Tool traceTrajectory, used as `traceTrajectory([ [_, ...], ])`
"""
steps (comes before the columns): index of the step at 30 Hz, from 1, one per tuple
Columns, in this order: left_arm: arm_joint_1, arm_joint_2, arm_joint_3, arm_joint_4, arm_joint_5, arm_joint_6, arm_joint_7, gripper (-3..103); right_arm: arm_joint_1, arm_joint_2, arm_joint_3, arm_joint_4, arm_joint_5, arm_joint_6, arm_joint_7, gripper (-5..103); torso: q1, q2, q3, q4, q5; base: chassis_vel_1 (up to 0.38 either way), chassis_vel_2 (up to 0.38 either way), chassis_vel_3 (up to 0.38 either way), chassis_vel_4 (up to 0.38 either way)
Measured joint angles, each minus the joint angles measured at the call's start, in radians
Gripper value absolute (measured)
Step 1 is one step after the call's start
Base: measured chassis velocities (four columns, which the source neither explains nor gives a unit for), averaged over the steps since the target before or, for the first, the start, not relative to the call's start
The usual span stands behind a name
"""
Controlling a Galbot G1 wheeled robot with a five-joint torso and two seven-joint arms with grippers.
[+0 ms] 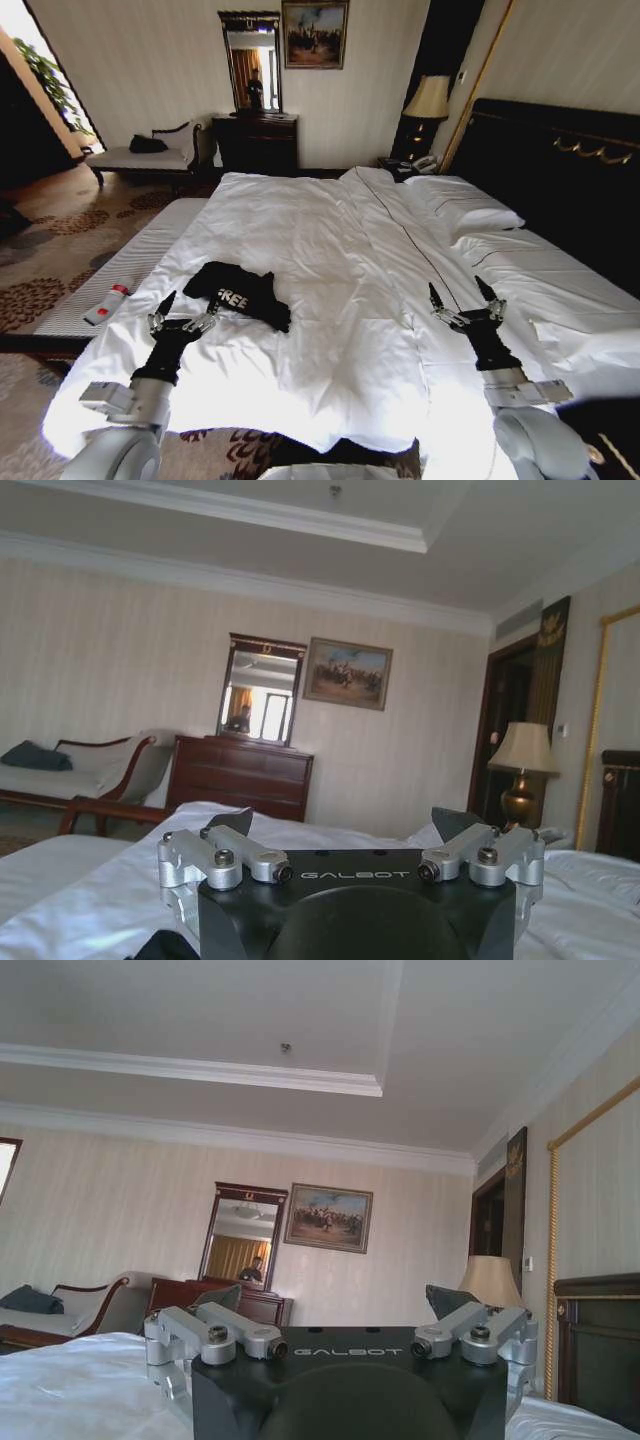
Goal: Fold the clothes on the bed.
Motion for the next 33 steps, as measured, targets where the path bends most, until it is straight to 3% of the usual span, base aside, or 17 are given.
traceTrajectory([
  [1, -0.024, 0.037, -0.018, 0.012, -0.033, 0.007, -0.005, 100, 0.0, -0.001, -0.001, -0.002, 0.003, 0.0, 0.006, 100, 0.0, 0.0, 0.0, -0.0001, -0.0002, 0.0, 0.0, 0.0, 0.0],
  [6, -0.056, 0.09, -0.044, 0.023, -0.071, 0.023, -0.012, 100, -0.002, 0.002, -0.002, -0.002, 0.002, 0.0, 0.009, 100, 0.0, 0.0, 0.0, -0.0001, -0.0002, 0.0, 0.0, 0.0, 0.0],
  [13, -0.021, 0.067, -0.012, -0.003, -0.104, 0.071, -0.024, 100, -0.006, 0.007, 0.002, -0.002, -0.003, -0.003, 0.013, 100, 0.0, 0.0, 0.0, 0.0002, -0.0001, 0.0, 0.0, 0.0, 0.0],
  [33, -0.025, 0.058, -0.017, -0.004, -0.065, 0.076, -0.027, 100, 0.004, 0.024, -0.002, -0.014, -0.006, -0.017, 0.021, 100, 0.0, 0.0, 0.0, 0.0, -0.0001, 0.0, 0.0, 0.0, 0.0],
])
